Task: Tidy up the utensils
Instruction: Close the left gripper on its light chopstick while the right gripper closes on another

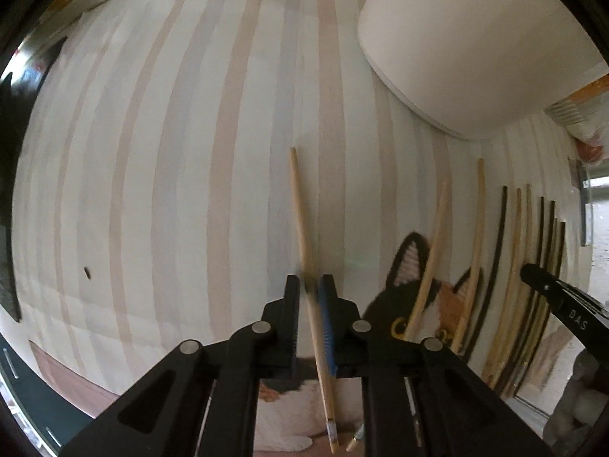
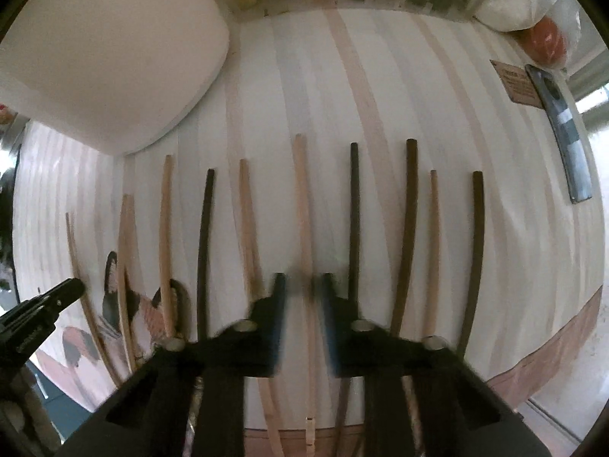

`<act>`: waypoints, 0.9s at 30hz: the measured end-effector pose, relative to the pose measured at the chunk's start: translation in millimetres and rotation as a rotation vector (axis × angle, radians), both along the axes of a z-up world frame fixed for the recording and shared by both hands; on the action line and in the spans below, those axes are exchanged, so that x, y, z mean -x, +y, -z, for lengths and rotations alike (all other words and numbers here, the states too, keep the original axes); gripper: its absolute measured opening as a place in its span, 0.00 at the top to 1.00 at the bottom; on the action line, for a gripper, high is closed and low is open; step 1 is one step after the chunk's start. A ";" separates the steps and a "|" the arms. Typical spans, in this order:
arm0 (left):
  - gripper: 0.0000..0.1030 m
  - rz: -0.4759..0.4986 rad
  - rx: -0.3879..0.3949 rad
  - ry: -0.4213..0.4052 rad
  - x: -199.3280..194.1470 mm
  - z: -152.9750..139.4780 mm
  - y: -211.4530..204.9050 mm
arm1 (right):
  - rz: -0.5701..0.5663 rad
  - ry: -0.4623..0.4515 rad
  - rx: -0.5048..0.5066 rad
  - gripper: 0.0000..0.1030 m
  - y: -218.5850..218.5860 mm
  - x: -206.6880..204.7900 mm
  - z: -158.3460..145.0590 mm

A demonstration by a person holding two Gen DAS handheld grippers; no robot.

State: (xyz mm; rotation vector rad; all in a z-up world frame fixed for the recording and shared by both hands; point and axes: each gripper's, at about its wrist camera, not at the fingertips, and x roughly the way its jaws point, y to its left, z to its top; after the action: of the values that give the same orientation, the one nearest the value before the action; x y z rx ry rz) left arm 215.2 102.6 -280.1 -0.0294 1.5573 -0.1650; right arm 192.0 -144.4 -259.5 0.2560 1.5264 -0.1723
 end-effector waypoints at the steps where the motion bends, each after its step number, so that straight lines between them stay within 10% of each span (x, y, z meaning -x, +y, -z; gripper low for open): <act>1: 0.89 0.003 0.001 0.001 0.7 0.3 2.4 | 0.001 0.002 -0.017 0.93 0.8 1.5 1.4; 9: 0.91 0.098 -0.117 -0.074 39.8 -17.6 -18.0 | -0.020 0.048 -0.076 0.93 -2.5 31.2 8.3; 27: 0.92 0.105 -0.068 -0.057 -13.5 -28.9 5.1 | -0.041 0.104 0.029 0.93 29.0 -4.0 19.7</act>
State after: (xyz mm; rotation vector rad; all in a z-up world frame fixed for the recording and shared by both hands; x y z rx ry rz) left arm 228.8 107.6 -251.2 0.1105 1.5073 -0.1940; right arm 196.0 -115.5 -279.2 0.1947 1.6301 -0.1778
